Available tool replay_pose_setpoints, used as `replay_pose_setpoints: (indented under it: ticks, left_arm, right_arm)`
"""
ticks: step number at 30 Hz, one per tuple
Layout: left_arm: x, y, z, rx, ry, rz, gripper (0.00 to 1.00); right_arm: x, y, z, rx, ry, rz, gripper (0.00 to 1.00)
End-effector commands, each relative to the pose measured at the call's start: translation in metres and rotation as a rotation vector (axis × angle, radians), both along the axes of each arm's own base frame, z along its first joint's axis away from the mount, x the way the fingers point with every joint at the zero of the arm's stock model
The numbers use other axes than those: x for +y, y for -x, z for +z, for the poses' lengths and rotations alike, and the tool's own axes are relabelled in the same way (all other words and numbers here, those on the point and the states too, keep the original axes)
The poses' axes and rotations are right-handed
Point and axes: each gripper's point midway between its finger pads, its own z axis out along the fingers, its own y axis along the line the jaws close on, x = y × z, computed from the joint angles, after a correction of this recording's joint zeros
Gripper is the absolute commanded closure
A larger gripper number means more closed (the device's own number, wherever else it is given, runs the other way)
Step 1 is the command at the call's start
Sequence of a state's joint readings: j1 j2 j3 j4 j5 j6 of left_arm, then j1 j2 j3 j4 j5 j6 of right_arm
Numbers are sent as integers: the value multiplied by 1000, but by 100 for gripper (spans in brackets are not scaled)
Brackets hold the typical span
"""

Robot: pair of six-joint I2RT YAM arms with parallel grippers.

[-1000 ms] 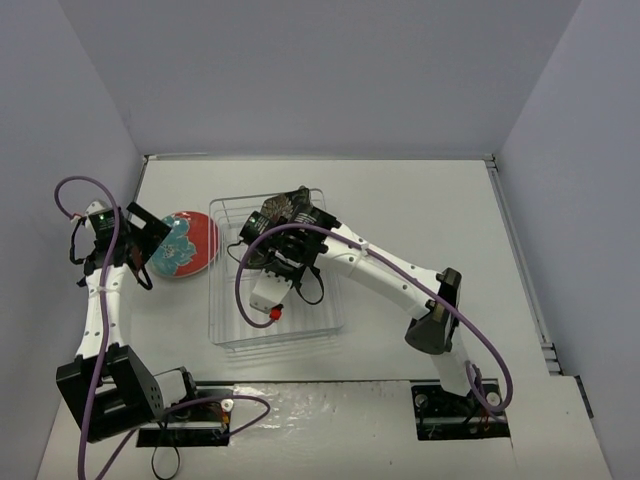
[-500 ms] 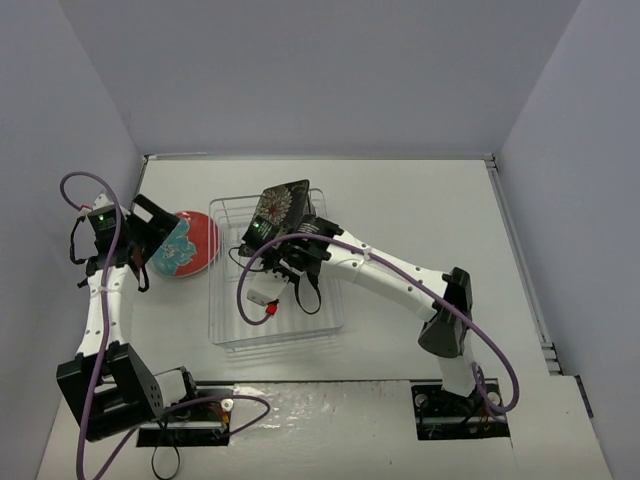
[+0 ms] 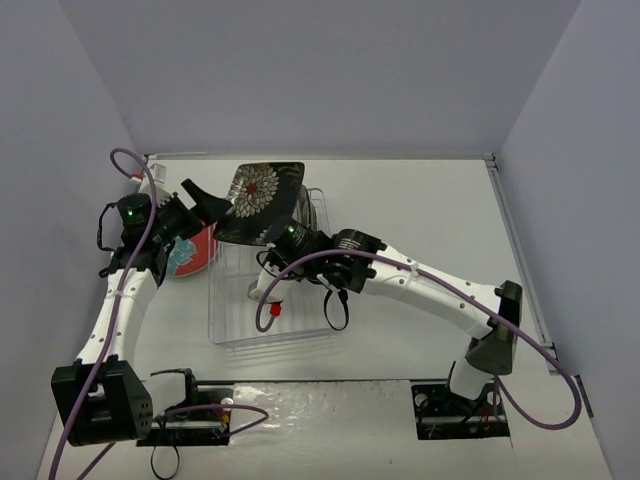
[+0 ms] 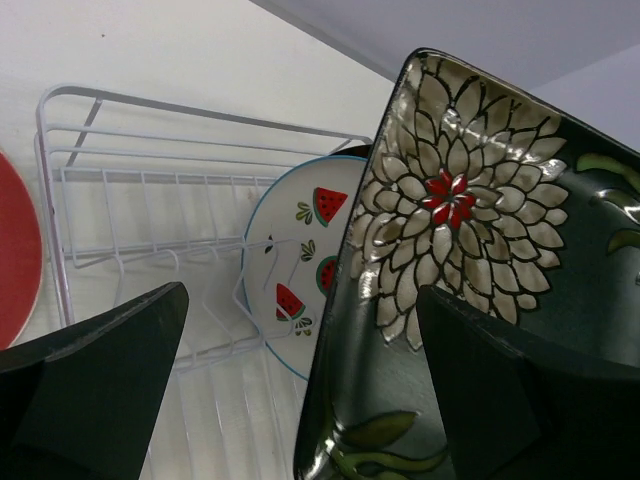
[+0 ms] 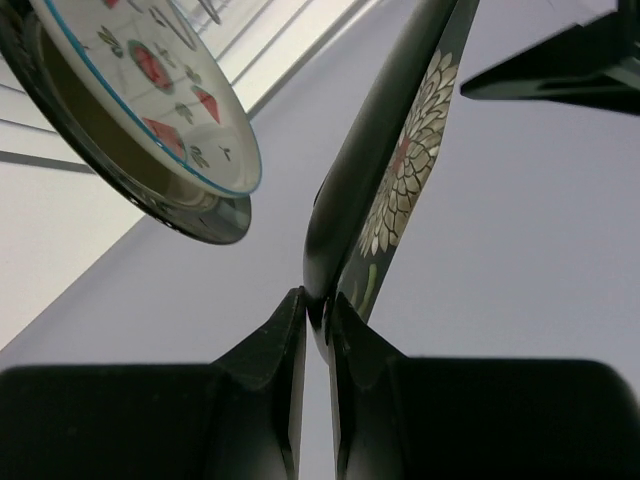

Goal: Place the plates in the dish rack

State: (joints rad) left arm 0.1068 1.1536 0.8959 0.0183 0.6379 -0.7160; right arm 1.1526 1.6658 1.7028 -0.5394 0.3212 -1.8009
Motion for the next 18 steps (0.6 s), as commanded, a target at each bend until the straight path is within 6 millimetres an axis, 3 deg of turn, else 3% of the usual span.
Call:
replay_pose_setpoints:
  ticks: [1, 7, 13, 15, 18]
  left_arm:
    - [-15, -3, 56, -195, 27, -102, 3]
    - [-32, 5, 69, -258, 110, -207, 3]
    - [-44, 7, 75, -280, 177, -290, 16]
    - [-47, 7, 78, -295, 193, -311, 27]
    - [-50, 9, 81, -305, 200, -328, 64]
  right_arm:
    - [-10, 3, 108, -185, -326, -13, 100]
    - [-8, 6, 108, -182, -383, 5, 100]
    - [-4, 14, 120, -188, -477, 67, 100]
    - [-3, 14, 124, -193, -515, 75, 100]
    - [-4, 8, 113, -182, -521, 68, 100]
